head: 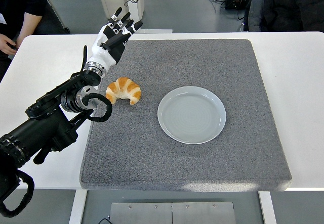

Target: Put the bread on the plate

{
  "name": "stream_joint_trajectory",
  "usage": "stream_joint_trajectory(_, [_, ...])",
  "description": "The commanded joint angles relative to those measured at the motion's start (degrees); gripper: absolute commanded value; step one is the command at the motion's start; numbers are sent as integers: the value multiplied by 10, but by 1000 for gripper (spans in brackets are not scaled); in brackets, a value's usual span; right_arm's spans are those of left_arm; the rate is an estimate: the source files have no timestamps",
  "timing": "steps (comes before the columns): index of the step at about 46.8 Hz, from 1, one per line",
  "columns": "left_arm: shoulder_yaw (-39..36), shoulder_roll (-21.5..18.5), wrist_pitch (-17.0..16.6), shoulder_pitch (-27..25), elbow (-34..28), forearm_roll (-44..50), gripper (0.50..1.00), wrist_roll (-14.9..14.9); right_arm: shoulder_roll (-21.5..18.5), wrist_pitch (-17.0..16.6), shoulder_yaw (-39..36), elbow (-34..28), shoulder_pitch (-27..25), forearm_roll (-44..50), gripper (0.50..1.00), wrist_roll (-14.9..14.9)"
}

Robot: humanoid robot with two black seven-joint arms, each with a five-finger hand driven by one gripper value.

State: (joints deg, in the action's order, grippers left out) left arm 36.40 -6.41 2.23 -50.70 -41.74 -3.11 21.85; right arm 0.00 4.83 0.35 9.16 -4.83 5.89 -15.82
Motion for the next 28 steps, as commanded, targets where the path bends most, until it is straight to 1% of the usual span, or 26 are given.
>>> stream_joint_trajectory(1, [-1,-16,-14,-4,-24,0,974,-2,0,0,0,1,0,0,1000,0])
stream_joint_trajectory(3, [-3,-28,-30,-10,-43,0,974,-8,0,0,0,1,0,0,1000,0])
stream_joint_trajectory(6, [-5,-48,-56,-17,-77,0,972,-23,0,0,0,1,0,0,1000,0])
stream_joint_trajectory(10, [-6,-73,-87,-19,-122,1,969,-56,0,0,1,1,0,0,1000,0])
stream_joint_trajectory(13, [-11,-84,-110,-22,-147,0,968,-85,0,0,1,1,0,0,1000,0])
stream_joint_trajectory(16, [-24,-93,-129,-29,-164,0,966,-106,0,0,1,0,0,0,1000,0])
stream_joint_trajectory(20, [-62,-112,-146,-42,-185,-1,966,-120,0,0,1,0,1,0,1000,0])
stream_joint_trajectory(23, [-109,-133,-156,-66,-208,-1,966,-121,0,0,1,0,1,0,1000,0])
stream_joint_trajectory(28, [-179,-169,-181,-109,-253,-1,966,-124,0,0,0,0,1,0,1000,0])
